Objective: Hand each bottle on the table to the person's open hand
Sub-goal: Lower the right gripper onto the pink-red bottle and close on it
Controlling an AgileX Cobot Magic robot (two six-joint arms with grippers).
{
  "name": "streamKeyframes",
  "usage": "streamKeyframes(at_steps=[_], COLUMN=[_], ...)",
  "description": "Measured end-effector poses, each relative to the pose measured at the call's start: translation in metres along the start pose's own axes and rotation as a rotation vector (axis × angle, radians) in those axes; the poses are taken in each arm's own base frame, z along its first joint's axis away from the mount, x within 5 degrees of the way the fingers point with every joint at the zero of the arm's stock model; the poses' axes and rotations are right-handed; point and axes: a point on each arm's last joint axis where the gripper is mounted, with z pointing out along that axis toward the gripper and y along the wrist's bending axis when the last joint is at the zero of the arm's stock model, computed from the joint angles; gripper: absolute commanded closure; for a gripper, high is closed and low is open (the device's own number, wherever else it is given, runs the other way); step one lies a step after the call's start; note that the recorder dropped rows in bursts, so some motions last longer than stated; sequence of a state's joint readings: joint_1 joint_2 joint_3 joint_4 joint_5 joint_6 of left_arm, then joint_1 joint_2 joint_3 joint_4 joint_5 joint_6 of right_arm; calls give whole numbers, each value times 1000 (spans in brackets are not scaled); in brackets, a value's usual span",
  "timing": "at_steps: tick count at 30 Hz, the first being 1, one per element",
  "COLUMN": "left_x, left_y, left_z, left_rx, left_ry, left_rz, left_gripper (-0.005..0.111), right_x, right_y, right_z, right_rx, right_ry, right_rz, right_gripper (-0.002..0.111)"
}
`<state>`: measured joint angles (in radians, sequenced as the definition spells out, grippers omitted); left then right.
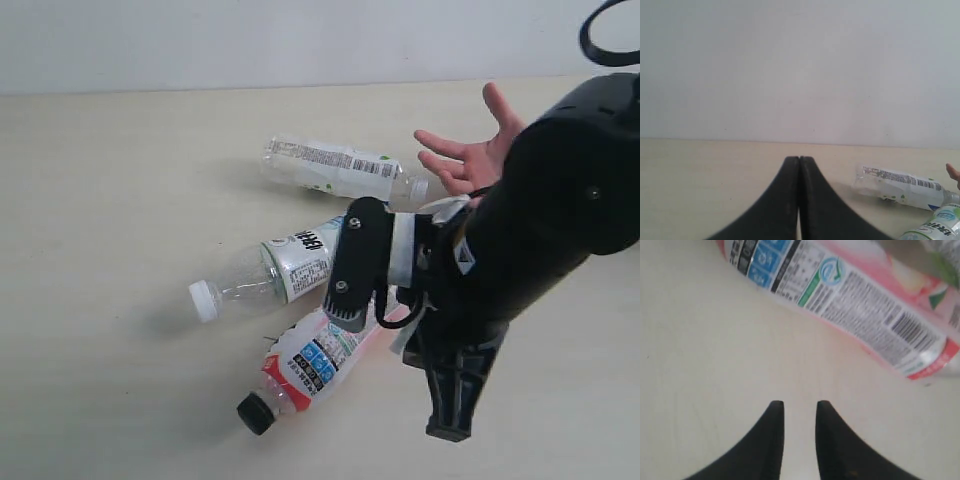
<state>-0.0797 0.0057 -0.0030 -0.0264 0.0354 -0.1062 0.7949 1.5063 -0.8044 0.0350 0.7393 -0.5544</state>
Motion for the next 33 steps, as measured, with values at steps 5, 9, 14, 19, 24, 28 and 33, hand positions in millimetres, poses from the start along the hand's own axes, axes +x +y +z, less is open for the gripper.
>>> streamKeyframes(at_steps=[5, 9, 14, 19, 24, 28, 33], left_x=[0, 0, 0, 0, 0, 0, 0], left_y=[0, 0, 0, 0, 0, 0, 0], left_z=[0, 0, 0, 0, 0, 0, 0], left_rx=[0, 0, 0, 0, 0, 0, 0], left_ry=[0, 0, 0, 0, 0, 0, 0], left_rz=[0, 0, 0, 0, 0, 0, 0], left_gripper=[107, 107, 107, 107, 107, 107, 107], right_x=[-18, -29, -41, -46, -46, -48, -50], right_y=[3, 7, 9, 10, 8, 6, 5], right_z=[0, 0, -2, 4, 20, 33, 47], right_rx=[70, 144, 246, 272, 266, 266, 264], right_ry=[-7, -1, -47, -43, 12, 31, 51], right_rz=[-154, -304, -459, -526, -608, -661, -712], right_gripper=[62, 47, 39, 35, 35, 35, 35])
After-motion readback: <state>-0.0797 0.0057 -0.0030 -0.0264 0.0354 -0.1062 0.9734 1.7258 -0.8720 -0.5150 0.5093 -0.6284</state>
